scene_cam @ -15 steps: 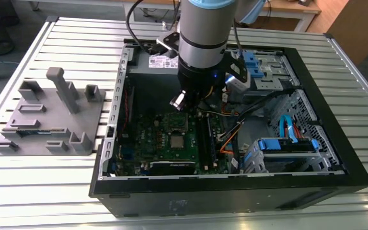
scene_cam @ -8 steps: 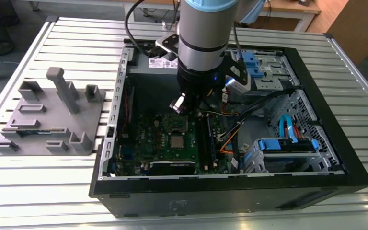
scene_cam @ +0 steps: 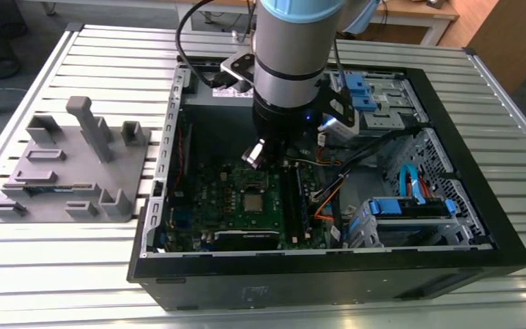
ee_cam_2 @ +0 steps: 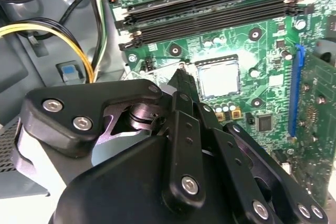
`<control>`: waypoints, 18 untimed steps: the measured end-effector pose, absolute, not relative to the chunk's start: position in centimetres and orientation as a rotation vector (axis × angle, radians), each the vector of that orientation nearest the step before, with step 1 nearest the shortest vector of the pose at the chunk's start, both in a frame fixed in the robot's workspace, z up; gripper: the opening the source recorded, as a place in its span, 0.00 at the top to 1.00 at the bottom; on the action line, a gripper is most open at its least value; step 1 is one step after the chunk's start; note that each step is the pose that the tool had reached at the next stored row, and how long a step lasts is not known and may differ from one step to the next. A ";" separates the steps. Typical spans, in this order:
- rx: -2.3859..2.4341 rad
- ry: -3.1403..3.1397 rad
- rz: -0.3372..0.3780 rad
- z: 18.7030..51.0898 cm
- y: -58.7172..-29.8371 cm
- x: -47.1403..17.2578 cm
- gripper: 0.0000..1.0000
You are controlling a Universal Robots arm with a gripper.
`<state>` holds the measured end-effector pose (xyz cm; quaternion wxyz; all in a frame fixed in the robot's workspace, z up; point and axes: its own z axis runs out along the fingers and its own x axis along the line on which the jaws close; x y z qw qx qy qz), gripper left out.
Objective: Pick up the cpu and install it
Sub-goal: 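Close the cpu cover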
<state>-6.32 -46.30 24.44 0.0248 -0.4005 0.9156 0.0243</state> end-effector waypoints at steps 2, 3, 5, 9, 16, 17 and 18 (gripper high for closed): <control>-1.242 2.830 0.075 24.4 -46.5 -6.3 0.89; -1.244 2.830 0.075 24.4 -46.7 -6.4 0.89; -1.248 2.828 0.075 24.4 -46.9 -6.4 0.89; -1.254 2.825 0.075 24.4 -47.3 -6.4 0.89; -1.258 2.823 0.075 24.4 -47.4 -6.4 0.89; -1.259 2.823 0.075 24.4 -47.4 -6.4 0.89; -1.259 2.823 0.075 24.4 -47.4 -6.4 0.89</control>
